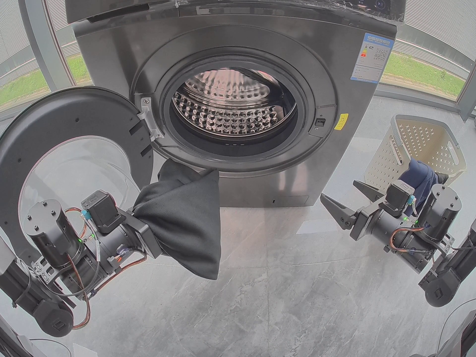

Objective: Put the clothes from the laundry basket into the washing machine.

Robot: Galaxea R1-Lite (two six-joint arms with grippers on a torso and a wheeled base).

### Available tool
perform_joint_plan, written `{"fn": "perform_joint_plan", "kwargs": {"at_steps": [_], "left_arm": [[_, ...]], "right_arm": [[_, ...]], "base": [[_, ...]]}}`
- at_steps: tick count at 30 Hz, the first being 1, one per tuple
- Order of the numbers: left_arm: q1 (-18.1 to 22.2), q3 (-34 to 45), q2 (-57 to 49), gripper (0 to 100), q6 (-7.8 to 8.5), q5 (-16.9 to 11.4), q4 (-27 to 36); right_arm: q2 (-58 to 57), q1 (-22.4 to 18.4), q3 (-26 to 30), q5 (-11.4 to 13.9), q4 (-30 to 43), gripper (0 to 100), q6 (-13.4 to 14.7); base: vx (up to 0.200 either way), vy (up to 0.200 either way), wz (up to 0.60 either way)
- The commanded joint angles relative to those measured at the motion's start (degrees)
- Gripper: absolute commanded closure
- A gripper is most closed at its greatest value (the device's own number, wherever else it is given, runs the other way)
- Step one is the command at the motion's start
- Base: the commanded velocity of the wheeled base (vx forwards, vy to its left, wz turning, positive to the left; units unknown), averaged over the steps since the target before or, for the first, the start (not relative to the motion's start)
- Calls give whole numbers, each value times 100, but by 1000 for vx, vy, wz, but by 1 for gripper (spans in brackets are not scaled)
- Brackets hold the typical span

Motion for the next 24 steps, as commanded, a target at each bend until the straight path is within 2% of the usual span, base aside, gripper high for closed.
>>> {"fn": "perform_joint_plan", "kwargs": {"at_steps": [1, 3, 4, 5, 7, 10, 16, 24], "left_arm": [[-6, 10, 42, 100, 32, 1, -8], [-6, 10, 51, 100, 111, 1, 1], [-15, 28, 51, 100, 260, 10, 1], [-15, 54, 51, 100, 330, 10, 1], [-24, 90, 51, 100, 392, 1, -8], [-41, 63, 77, 100, 409, 10, 1], [-50, 90, 147, 100, 418, 10, -8], [-103, 72, 271, 100, 418, 10, -17]], "right_arm": [[32, 9, 10, -1, -2, 0, 6], [32, 18, 19, -1, -2, 0, 6], [23, 44, 19, -10, -2, 0, 32], [14, 79, 19, -54, -2, 0, 41], [6, 123, 1, -159, -2, 0, 41], [14, 132, -34, -177, -2, 0, 76], [14, 220, -8, -186, -2, 0, 103], [-3, 237, -17, -186, 7, 0, 111]], "base": [[0, 0, 0], [0, 0, 0], [0, 0, 0], [200, 0, 0], [200, 0, 0], [200, 0, 0], [0, 0, 0], [200, 0, 0]]}}
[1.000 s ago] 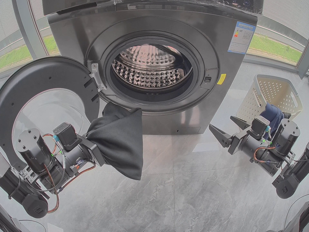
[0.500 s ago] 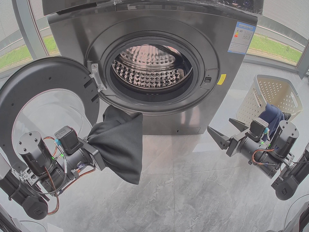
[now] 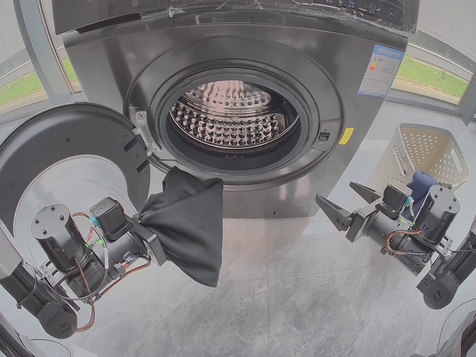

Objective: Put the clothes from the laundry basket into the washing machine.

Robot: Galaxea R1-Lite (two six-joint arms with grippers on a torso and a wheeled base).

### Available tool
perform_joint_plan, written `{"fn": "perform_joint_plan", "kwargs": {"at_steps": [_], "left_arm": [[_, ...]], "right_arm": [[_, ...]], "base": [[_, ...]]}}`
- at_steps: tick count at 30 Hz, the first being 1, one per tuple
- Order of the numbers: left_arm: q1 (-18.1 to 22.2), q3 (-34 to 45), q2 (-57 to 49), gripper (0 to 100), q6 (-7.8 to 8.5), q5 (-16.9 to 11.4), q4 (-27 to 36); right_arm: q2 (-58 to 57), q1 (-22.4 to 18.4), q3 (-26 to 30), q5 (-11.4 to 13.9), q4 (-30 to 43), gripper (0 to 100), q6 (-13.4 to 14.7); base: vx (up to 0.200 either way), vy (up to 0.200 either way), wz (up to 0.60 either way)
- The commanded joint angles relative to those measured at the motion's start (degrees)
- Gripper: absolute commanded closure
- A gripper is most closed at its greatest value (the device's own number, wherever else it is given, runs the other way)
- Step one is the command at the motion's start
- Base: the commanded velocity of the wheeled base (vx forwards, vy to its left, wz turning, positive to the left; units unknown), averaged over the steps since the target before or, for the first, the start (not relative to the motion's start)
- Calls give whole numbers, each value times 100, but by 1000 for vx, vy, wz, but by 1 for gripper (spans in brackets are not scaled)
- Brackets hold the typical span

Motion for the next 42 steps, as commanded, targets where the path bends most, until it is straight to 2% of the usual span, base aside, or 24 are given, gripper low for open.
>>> {"fn": "perform_joint_plan", "kwargs": {"at_steps": [1, 7, 13, 25, 34, 42], "left_arm": [[-56, 43, 96, 100, 0, 1, -10], [-73, 26, 123, 100, -9, 1, -1], [-91, 43, 193, 100, 18, 19, -10], [-91, 43, 219, 100, 18, 19, -1], [-161, 35, 228, 100, 18, 19, -10], [-284, 26, 237, 100, 0, 19, -10]], "right_arm": [[-6, 30, 25, 2, 1, 0, 2], [-6, 39, 25, 2, -8, 0, 2], [3, 101, 52, 2, -8, 0, 10], [-6, 92, 43, 2, -8, 0, 2], [-32, 101, 52, 2, 1, 0, 2], [-41, 259, 192, 11, -8, 0, 2]], "base": [[200, 0, 0], [0, 0, 0], [200, 0, 0], [0, 0, 0], [200, 0, 0], [0, 0, 0]]}}
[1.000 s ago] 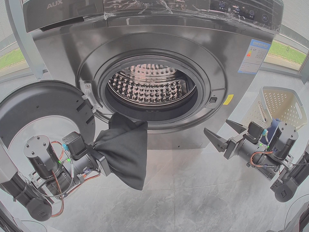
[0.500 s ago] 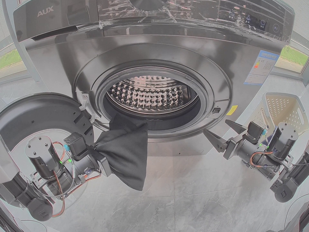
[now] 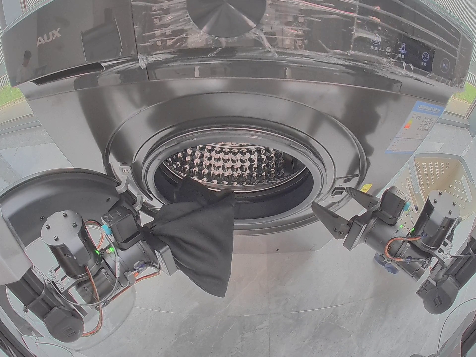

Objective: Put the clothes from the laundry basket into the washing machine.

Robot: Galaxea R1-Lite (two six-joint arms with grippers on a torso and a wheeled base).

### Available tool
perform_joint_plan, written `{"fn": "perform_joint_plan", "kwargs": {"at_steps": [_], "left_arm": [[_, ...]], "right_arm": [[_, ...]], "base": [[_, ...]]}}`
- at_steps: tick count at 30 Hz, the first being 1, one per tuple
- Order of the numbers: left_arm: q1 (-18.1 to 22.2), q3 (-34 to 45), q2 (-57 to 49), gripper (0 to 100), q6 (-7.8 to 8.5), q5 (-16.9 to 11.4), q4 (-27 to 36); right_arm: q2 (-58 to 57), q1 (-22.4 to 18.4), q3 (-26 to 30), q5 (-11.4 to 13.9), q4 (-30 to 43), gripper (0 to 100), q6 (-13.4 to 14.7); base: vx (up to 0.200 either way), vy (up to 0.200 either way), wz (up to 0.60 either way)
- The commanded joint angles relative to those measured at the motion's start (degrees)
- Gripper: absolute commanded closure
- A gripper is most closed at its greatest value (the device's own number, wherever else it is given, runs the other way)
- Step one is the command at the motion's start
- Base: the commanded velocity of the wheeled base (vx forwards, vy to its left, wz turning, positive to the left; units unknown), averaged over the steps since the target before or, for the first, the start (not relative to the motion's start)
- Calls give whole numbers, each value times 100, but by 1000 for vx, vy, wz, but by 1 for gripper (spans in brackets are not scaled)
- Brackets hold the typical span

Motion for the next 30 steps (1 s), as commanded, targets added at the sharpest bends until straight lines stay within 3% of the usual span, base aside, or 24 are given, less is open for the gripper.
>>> {"fn": "perform_joint_plan", "kwargs": {"at_steps": [1, 9, 13, 22, 30], "left_arm": [[-36, -10, 8, 100, -21, -2, -1], [-44, 8, 43, 100, -56, -2, 8], [-106, -1, 166, 100, -12, -2, -1], [-888, 210, 333, 100, -118, -2, -10], [-862, -203, 728, 100, -162, 51, -1]], "right_arm": [[-8, 90, 70, 4, -3, 0, -1], [-43, 160, 78, 4, 6, 0, -1], [-61, 151, 70, 4, 6, 0, -1], [-69, 433, 87, -5, 6, 0, 8], [-61, 547, 254, -5, 6, 0, 8]], "base": [[0, 0, 0], [0, 0, 0], [200, 0, 0], [44, 0, 0], [0, 0, 0]]}}
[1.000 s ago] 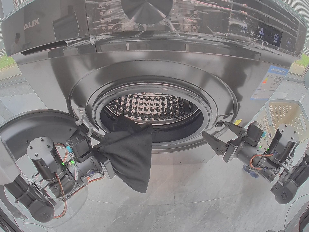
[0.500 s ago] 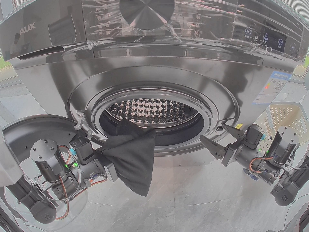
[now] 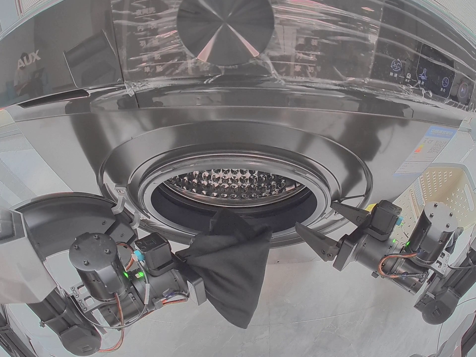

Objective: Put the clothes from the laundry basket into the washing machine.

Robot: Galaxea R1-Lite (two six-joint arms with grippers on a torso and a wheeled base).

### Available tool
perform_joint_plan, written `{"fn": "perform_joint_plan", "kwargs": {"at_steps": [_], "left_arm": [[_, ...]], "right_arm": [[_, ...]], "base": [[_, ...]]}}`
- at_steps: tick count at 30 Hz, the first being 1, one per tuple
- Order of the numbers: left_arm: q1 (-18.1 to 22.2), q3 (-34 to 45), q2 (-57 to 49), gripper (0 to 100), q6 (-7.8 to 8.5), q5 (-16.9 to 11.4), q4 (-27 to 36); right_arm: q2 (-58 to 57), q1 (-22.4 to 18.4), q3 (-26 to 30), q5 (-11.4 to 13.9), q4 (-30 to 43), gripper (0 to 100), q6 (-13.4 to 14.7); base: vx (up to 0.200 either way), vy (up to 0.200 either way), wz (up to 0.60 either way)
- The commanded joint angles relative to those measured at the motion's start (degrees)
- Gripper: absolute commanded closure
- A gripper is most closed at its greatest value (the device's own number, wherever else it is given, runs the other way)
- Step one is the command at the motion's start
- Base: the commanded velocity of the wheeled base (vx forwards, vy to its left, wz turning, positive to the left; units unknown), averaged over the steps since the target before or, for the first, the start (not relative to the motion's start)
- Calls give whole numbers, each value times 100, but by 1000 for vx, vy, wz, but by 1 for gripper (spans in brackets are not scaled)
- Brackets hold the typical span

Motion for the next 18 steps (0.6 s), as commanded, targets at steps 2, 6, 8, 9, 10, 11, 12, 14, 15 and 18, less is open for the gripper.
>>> {"fn": "perform_joint_plan", "kwargs": {"at_steps": [2, 6, 8, 9, 10, 11, 12, 14, 15, 18], "left_arm": [[27, -488, 359, 100, -74, 9, 10], [36, -1112, 702, 100, -329, 62, 10], [36, -1297, 904, 100, -329, 176, 10], [36, -1437, 1036, 100, -329, 264, 10], [36, -1596, 1150, 100, -329, 352, 10], [71, -1807, 1300, 100, -329, 449, 10], [71, -1807, 1300, 100, -329, 449, 10], [106, -2299, 1581, 100, -312, 712, 10], [115, -2457, 1651, 100, -320, 774, 10], [142, -2703, 1783, 100, -329, 862, 10]], "right_arm": [[-17, 121, 196, 6, 14, 0, -3], [-17, 359, 530, 6, 23, 0, -38], [-17, 447, 705, 6, 23, 0, -47], [-17, 499, 837, 6, 23, 0, -47], [-8, 543, 934, -3, 23, 0, -56], [9, 561, 1004, -21, 23, 0, -56], [9, 570, 1013, -29, 32, 0, -56], [45, 578, 1101, -144, 41, 0, -64], [45, 605, 1127, -188, 41, 0, -64], [45, 666, 1136, -311, 50, 0, -64]], "base": [[0, 0, 0], [0, 0, 0], [0, 0, 0], [0, 0, 0], [0, 0, 0], [0, 0, 0], [0, 0, 0], [0, 0, 0], [0, 0, 0], [0, 0, 0]]}}
